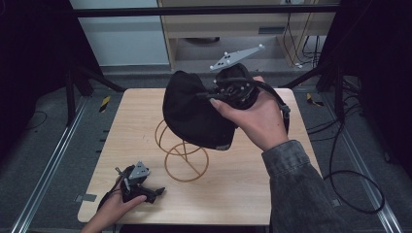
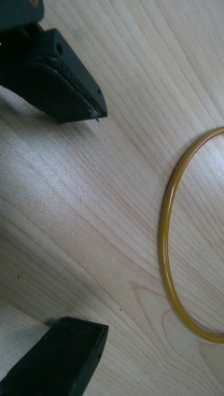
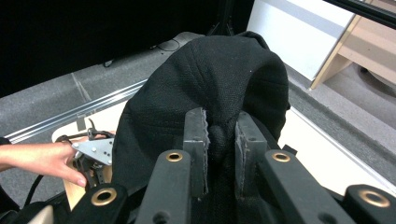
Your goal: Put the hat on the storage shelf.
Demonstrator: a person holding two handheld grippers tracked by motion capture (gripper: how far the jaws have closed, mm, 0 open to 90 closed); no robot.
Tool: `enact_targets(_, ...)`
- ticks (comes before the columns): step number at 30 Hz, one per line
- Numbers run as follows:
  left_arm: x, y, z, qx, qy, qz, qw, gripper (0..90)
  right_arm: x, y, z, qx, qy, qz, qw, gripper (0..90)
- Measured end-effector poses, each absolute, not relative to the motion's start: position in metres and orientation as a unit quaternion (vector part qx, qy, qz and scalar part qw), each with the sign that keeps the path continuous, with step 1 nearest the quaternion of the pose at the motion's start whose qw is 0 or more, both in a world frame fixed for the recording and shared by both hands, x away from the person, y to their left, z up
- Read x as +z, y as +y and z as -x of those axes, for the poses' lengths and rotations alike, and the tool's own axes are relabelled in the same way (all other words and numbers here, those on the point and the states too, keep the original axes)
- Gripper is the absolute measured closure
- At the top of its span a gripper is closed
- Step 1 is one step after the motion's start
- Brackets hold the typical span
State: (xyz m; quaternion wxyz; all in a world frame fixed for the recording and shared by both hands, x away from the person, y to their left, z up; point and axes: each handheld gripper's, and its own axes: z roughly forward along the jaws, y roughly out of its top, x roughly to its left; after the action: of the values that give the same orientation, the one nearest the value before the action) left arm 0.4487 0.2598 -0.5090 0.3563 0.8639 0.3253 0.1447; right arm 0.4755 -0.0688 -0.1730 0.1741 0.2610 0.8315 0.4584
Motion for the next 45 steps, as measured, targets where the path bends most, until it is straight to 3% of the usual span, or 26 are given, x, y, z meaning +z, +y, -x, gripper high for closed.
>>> enact_targets(45, -0.509, 0.26, -0.449, 0.144, 0.325, -0.864, 0.356, 0.0, -0.203, -0.008, -0.505, 0.409, 0.87, -0.238, 0.142, 77.8)
